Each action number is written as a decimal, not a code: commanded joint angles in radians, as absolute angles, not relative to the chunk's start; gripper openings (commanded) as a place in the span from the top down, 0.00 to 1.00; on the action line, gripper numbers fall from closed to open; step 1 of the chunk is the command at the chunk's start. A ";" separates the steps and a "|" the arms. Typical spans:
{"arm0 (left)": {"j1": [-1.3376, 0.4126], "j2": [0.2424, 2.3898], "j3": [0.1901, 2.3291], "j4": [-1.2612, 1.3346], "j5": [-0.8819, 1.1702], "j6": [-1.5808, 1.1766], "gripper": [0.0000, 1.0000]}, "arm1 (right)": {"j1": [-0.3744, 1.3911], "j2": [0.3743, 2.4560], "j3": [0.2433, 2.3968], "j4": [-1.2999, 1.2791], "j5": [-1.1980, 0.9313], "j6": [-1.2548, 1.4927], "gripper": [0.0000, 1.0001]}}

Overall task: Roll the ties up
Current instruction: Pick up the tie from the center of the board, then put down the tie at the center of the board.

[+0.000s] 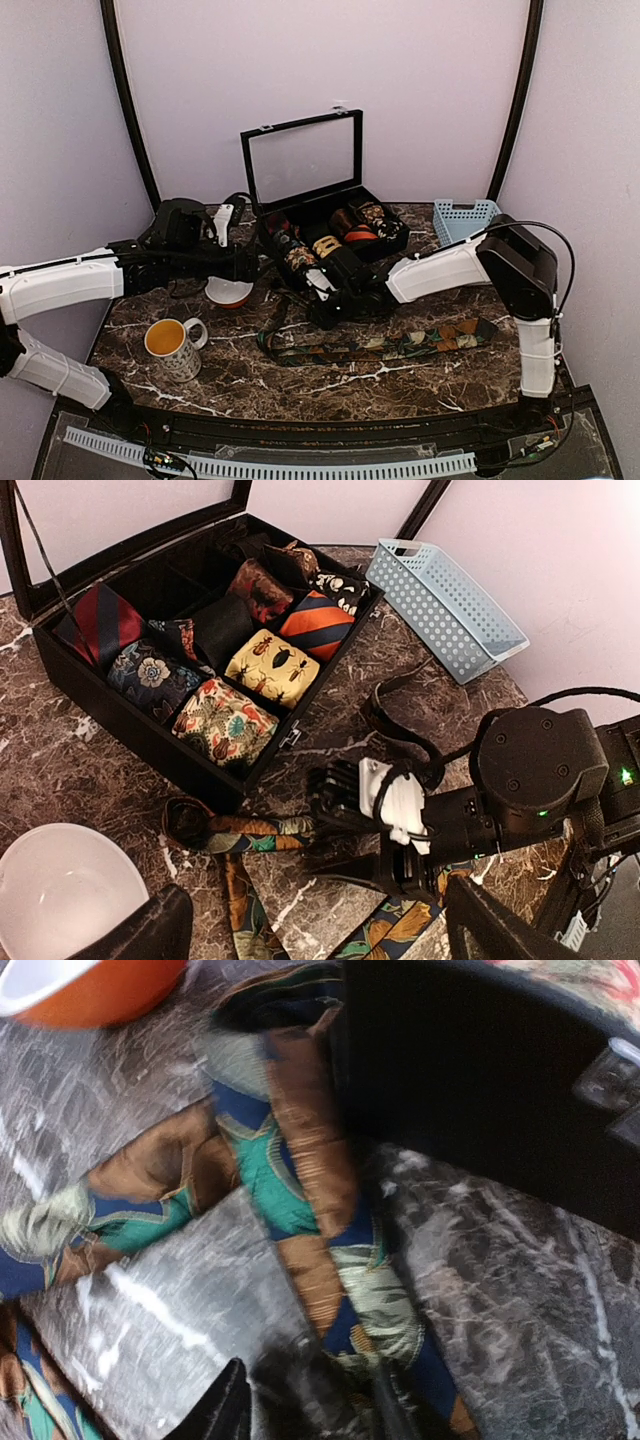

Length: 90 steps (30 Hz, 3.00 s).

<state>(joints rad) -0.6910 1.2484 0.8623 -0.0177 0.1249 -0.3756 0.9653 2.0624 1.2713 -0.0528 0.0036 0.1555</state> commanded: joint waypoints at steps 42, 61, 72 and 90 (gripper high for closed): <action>-0.729 1.227 0.631 0.178 -0.027 -0.356 0.37 | 0.994 2.058 1.322 -0.083 0.027 0.187 0.35; -0.733 1.224 0.567 0.280 -0.041 -0.262 0.37 | 0.955 1.768 1.360 -0.141 -0.214 0.250 1.00; -0.858 1.277 0.482 0.551 -0.007 -0.141 0.26 | 0.900 1.661 1.361 -0.074 -0.496 0.386 1.00; -0.890 1.254 0.397 0.665 0.034 -0.099 1.00 | 0.725 1.603 1.223 -0.022 -0.584 0.582 1.00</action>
